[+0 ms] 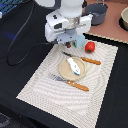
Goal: Interact with the objects in diverse but meaningful ways.
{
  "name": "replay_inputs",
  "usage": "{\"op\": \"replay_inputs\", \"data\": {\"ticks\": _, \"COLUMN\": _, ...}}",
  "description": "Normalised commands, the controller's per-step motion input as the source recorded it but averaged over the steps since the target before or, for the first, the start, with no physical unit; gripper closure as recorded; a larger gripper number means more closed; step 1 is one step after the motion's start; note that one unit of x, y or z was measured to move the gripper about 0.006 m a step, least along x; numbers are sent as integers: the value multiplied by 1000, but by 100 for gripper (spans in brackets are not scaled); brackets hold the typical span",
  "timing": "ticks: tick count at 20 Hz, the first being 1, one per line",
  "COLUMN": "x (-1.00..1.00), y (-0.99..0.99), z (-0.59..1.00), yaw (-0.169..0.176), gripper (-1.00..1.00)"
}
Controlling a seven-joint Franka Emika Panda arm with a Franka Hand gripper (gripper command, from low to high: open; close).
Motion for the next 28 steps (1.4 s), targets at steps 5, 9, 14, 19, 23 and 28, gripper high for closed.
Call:
{"op": "replay_inputs", "data": {"ticks": 5, "x": -403, "y": 66, "z": 118, "yaw": -5, "gripper": -100}}
{"op": "replay_inputs", "data": {"ticks": 9, "x": -346, "y": -136, "z": 929, "yaw": -33, "gripper": -100}}
{"op": "replay_inputs", "data": {"ticks": 14, "x": -427, "y": -13, "z": 1000, "yaw": -42, "gripper": -100}}
{"op": "replay_inputs", "data": {"ticks": 19, "x": -492, "y": 54, "z": 1000, "yaw": -33, "gripper": -100}}
{"op": "replay_inputs", "data": {"ticks": 23, "x": -399, "y": 176, "z": 1000, "yaw": -13, "gripper": -100}}
{"op": "replay_inputs", "data": {"ticks": 28, "x": -291, "y": 165, "z": 1000, "yaw": -2, "gripper": -100}}
